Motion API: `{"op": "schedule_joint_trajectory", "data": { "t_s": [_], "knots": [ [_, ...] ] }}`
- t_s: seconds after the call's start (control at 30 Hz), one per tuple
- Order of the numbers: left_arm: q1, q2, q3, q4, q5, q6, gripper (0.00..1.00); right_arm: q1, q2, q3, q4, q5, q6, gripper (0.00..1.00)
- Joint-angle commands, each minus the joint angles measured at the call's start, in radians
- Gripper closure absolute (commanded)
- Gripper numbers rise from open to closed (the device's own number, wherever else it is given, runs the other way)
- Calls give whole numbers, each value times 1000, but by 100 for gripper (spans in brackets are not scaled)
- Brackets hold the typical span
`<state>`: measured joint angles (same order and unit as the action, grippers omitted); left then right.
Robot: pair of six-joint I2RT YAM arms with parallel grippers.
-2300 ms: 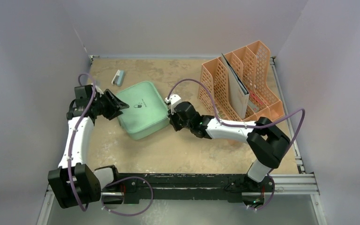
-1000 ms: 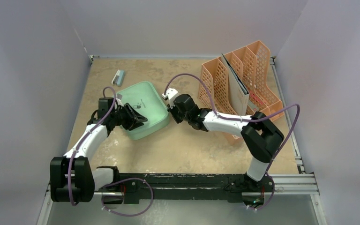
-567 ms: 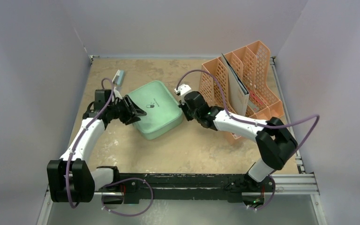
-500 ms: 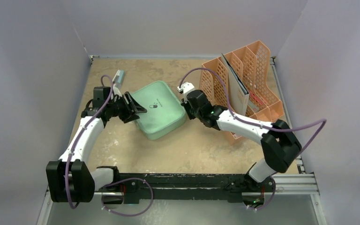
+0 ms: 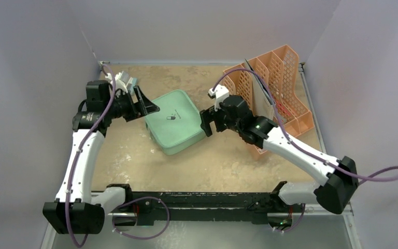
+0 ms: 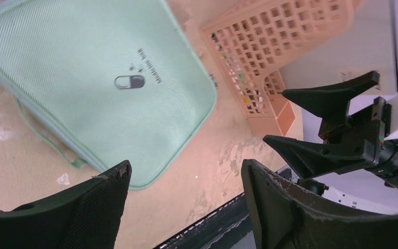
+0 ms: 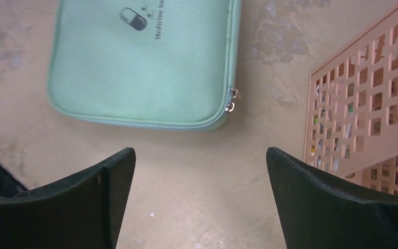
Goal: Organize the medicine kit
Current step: Reset both arms
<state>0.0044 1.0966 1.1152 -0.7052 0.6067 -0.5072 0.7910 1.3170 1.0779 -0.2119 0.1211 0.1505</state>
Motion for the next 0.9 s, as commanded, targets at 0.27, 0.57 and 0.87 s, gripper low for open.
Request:
{"op": "schedule_joint_trajectory", "data": {
  "t_s": [0.27, 0.57, 0.87],
  "knots": [
    [2, -159, 129, 38, 164, 31, 24, 2, -303, 53, -122, -45, 197, 1],
    [2, -319, -9, 111, 169, 10, 23, 2, -358, 71, -219, 61, 266, 1],
    [2, -356, -69, 56, 118, 37, 23, 2, -403, 11, -184, 93, 266, 1]
  ]
}}
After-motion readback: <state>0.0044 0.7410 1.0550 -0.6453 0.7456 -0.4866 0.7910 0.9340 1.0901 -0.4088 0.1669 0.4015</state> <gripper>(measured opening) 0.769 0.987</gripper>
